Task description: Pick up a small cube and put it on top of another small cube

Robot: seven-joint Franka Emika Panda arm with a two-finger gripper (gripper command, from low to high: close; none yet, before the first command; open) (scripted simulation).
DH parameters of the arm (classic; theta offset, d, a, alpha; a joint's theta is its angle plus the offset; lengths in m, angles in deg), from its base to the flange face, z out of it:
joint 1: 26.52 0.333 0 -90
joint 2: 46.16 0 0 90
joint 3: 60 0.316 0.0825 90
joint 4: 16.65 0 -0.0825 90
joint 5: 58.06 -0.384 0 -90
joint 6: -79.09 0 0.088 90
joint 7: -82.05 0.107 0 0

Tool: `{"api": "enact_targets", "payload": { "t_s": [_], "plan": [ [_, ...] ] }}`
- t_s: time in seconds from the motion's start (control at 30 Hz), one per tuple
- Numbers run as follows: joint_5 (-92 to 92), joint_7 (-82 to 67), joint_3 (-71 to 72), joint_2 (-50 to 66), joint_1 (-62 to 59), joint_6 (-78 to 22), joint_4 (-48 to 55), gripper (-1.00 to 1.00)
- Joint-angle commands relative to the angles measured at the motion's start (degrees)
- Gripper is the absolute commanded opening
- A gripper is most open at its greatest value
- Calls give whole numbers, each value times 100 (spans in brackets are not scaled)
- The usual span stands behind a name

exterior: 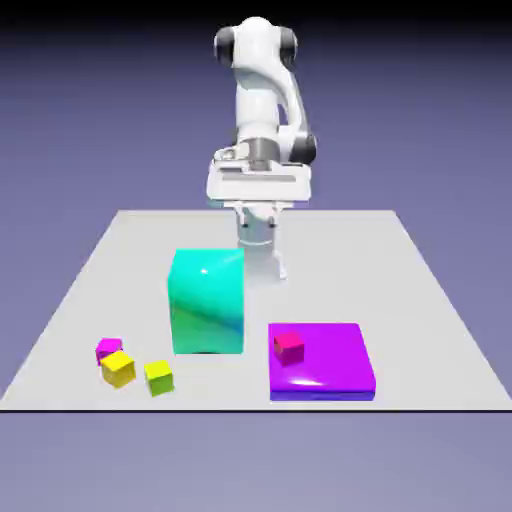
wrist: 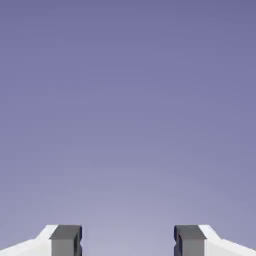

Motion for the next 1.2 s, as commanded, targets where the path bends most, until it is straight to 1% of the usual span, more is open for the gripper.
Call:
{"api": "enact_targets", "payload": {
  "t_s": [0.0,0.83,0.9,1.07,1.1,1.17],
  "plan": [
    [-103,-193,-126,208,-20,-88,105,0],
    [-2664,-5017,-3284,5398,-510,-2282,2716,0],
    [-2678,-5044,-3301,5427,-513,-2294,2731,0],
    [-3579,-5694,-2365,6405,-1254,-1645,3052,0],
    [-3579,-5695,-2365,6406,-1254,-1645,3052,-100],
    [-3388,-5557,-2564,6198,-1097,-1782,2984,-100]
  ]
}}
